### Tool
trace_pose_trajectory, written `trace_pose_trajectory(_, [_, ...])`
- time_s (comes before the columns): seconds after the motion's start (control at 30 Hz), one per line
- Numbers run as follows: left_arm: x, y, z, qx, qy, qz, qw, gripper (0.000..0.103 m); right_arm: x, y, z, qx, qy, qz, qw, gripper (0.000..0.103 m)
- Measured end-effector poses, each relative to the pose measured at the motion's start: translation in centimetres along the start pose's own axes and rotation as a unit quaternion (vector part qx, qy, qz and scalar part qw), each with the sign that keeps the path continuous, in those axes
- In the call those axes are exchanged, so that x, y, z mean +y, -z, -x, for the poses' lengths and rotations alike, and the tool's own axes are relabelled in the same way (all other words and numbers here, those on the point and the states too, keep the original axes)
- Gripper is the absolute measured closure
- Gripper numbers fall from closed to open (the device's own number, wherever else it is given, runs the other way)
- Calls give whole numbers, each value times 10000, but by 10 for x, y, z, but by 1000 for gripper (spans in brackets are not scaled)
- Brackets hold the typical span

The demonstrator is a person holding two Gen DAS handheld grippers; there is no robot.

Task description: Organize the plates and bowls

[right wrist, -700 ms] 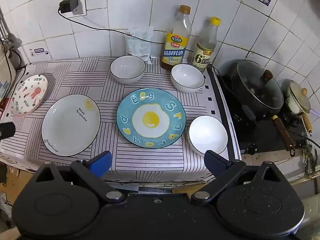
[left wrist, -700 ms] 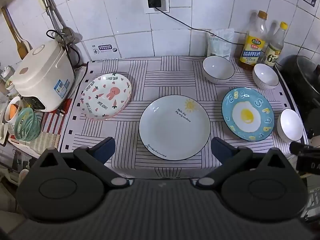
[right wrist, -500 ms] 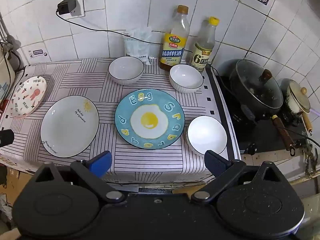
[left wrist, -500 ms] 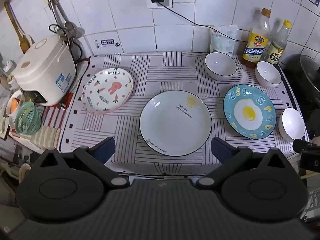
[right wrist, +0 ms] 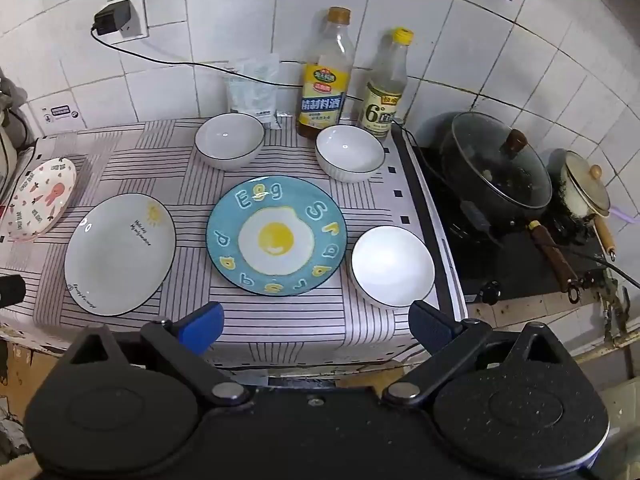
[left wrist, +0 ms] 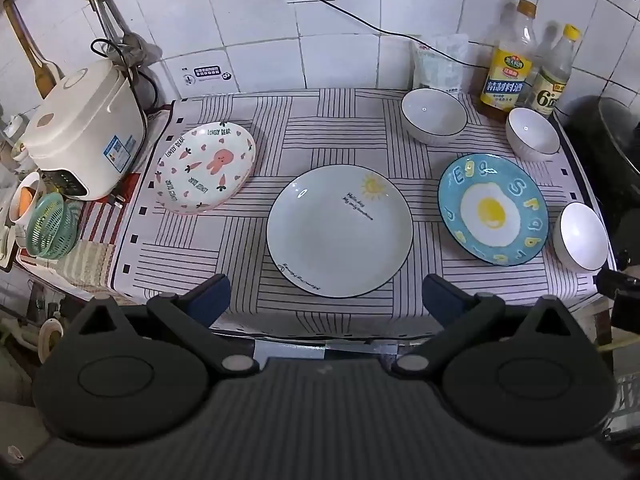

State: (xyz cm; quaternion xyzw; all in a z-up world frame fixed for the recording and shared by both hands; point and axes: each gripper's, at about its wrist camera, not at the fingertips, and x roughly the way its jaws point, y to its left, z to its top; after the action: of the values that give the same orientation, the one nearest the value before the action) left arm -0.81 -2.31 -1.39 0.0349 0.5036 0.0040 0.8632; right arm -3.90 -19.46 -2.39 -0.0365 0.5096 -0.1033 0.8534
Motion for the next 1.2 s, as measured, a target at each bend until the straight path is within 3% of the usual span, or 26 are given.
trace_pose_trajectory(1.2, [6,6,-3,-180,26,90,9998,0,-2,8,-7,33,17,-33,10000,3])
